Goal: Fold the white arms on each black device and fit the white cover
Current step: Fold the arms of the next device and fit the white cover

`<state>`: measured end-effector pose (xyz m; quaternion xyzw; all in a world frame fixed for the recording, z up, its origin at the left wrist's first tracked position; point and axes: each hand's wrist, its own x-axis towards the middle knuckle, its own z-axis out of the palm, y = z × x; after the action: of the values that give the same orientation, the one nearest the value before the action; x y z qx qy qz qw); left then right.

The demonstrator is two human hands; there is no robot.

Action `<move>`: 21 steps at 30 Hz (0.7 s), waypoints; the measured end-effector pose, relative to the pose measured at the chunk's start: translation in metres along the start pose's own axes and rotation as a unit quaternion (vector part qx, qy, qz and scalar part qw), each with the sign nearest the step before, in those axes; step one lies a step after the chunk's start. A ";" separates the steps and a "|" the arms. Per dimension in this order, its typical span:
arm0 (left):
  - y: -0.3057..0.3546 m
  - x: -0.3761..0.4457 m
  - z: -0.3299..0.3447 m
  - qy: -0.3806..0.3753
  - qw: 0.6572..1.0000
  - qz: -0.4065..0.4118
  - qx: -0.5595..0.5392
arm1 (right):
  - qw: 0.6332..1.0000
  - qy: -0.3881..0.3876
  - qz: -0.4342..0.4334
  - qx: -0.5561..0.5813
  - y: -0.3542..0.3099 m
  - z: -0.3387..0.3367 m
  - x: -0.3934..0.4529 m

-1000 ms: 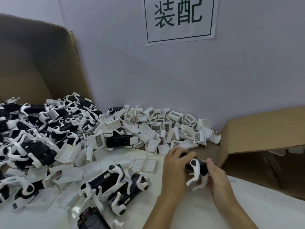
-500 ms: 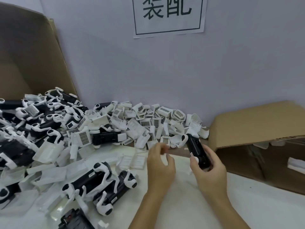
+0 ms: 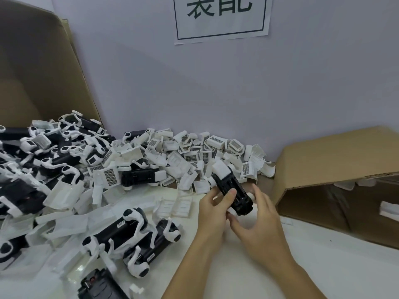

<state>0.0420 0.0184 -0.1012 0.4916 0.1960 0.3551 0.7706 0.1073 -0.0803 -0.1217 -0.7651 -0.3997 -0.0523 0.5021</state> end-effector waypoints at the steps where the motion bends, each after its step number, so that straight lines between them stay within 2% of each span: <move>1: 0.000 0.000 0.000 0.004 1.000 0.006 0.005 | 1.000 -0.010 0.006 -0.001 0.001 0.001 0.000; 7: 0.000 -0.005 0.000 -0.060 0.997 0.020 0.033 | 0.999 -0.016 0.046 0.007 0.003 0.002 0.002; 15: -0.001 -0.006 0.002 -0.055 0.997 0.021 0.041 | 1.000 0.026 0.010 0.014 0.002 -0.002 0.003; 18: 0.000 -0.007 0.001 -0.062 0.996 0.033 0.059 | 0.999 0.012 0.014 0.027 0.004 -0.002 0.003; 21: 0.002 -0.006 -0.001 -0.064 0.987 0.065 0.132 | 0.998 -0.028 0.034 0.052 0.005 -0.001 0.004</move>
<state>0.0367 0.0152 -0.1003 0.6221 0.1590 0.3437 0.6853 0.1136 -0.0799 -0.1227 -0.7519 -0.3897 0.0067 0.5317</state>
